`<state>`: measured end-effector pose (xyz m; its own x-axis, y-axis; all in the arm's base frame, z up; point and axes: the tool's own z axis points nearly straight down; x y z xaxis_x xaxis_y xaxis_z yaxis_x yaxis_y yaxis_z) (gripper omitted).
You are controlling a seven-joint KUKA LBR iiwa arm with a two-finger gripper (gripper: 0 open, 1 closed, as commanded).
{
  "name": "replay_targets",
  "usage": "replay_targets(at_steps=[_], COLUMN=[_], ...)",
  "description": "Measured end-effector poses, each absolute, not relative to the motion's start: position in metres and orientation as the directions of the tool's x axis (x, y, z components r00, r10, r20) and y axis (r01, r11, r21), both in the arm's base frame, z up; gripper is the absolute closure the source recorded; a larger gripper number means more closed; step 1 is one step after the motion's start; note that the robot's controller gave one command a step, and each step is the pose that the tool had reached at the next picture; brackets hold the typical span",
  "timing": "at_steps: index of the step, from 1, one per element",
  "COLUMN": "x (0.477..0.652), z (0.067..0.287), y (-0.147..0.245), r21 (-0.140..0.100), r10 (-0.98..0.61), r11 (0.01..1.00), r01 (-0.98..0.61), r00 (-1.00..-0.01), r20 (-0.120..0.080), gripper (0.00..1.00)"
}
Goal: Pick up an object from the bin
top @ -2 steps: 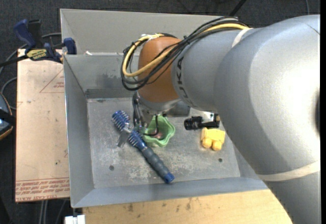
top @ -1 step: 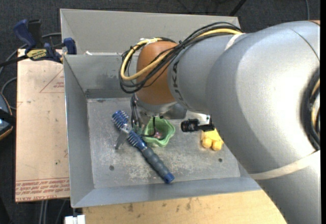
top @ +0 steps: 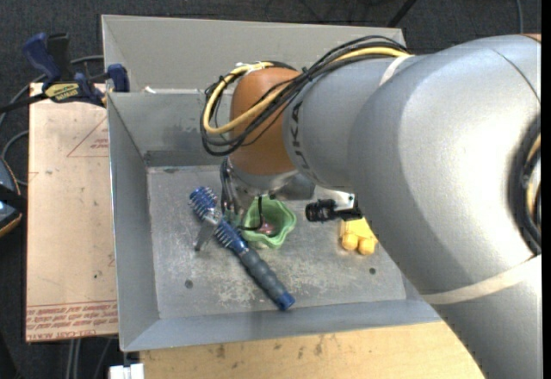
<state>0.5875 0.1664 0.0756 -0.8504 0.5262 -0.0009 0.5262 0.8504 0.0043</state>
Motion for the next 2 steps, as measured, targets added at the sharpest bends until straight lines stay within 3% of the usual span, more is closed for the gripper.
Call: replay_targets(at_steps=[1, 2], x=[0.589, 0.589], z=[0.078, 0.101], y=[0.167, 0.168], r21=[0.009, 0.002], r10=[0.527, 0.524], r11=[0.85, 0.852], r01=[0.527, 0.524], r00=[-0.85, -0.852], r20=[-0.004, 0.0], gripper=[1.0, 1.0])
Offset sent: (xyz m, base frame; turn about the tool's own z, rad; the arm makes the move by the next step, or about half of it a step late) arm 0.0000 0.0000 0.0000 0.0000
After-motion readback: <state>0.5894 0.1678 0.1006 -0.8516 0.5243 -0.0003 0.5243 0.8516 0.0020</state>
